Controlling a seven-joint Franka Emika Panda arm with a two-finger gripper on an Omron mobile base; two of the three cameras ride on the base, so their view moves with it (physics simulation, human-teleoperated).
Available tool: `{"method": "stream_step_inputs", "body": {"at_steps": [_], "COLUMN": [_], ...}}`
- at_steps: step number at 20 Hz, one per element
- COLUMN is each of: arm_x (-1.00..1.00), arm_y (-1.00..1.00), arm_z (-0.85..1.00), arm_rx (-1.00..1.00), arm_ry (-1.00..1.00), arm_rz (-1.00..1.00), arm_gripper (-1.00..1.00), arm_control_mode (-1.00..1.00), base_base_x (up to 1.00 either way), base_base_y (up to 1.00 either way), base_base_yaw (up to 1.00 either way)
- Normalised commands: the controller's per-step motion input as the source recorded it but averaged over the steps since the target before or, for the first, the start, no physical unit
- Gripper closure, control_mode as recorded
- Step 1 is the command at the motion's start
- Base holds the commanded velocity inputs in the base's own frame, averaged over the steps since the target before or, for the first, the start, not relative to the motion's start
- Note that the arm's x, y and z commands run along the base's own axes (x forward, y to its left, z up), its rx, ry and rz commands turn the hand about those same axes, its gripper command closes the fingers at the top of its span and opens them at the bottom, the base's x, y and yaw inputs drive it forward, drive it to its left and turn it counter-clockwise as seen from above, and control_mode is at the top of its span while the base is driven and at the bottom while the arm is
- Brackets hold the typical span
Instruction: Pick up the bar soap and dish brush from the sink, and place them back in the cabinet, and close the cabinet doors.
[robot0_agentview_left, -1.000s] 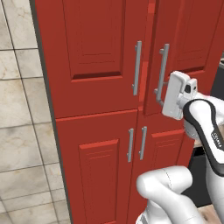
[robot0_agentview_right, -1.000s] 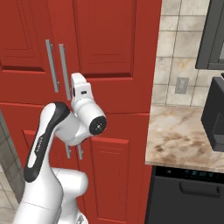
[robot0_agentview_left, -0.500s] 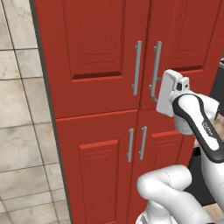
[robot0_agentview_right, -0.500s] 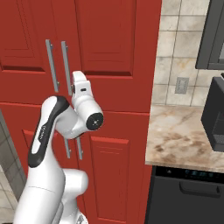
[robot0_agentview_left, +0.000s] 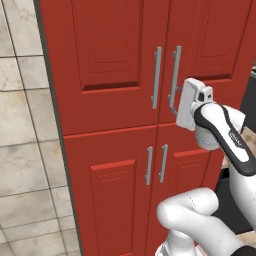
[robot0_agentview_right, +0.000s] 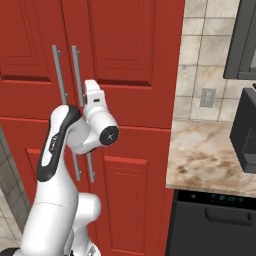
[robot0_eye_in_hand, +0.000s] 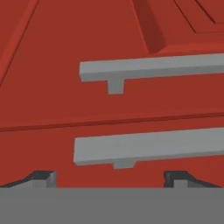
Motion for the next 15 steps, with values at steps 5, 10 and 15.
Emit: {"method": "stream_step_inputs", "body": {"at_steps": [5, 10, 15], "arm_x": [0.14, 0.10, 0.08], "arm_y": [0.00, 0.00, 0.00], "arm_z": [0.00, 0.00, 0.00], "arm_rx": [0.00, 0.00, 0.00], "arm_ry": [0.00, 0.00, 0.00], "arm_rz": [0.00, 0.00, 0.00], "arm_gripper": [-1.00, -1.00, -1.00], "arm_control_mode": [-1.00, -1.00, -1.00], "base_base_x": [0.00, 0.00, 0.00], "base_base_y": [0.00, 0.00, 0.00], "base_base_yaw": [0.00, 0.00, 0.00]}}
